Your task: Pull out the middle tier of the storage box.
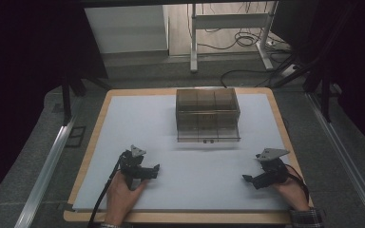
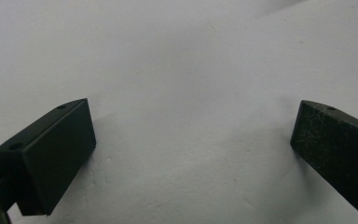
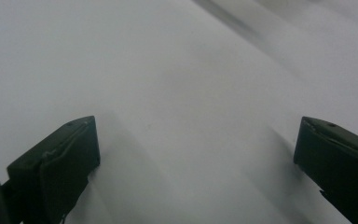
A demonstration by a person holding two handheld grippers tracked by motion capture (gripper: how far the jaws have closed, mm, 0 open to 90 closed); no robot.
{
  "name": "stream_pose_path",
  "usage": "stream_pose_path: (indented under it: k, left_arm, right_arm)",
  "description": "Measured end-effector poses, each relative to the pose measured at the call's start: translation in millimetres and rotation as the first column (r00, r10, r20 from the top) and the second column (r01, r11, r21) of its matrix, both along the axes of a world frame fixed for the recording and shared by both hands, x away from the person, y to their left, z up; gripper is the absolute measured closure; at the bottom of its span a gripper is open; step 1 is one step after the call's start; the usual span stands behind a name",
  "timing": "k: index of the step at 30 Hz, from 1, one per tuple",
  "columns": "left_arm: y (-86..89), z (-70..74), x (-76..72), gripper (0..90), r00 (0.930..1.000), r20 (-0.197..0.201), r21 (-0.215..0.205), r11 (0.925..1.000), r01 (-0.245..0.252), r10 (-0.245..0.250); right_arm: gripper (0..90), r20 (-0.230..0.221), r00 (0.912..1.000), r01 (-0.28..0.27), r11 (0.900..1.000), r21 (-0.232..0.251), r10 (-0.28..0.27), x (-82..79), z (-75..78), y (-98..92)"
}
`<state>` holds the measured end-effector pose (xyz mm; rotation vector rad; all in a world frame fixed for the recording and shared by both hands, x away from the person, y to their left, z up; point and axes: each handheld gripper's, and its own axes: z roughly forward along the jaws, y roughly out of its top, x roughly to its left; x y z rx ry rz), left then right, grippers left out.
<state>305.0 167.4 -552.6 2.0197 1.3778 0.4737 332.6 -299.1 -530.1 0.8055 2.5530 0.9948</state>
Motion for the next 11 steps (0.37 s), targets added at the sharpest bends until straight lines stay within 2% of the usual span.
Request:
stream_pose_path:
  k: [11]
  left_arm:
    - [-0.1, 0.0, -0.1, 0.0, 1.0, 0.0, 0.001, 1.0, 0.0, 0.0]
  right_arm:
    - [0.0, -0.015, 0.9999, 0.008, 1.0, 0.01, -0.007, 1.2, -1.1, -1.3]
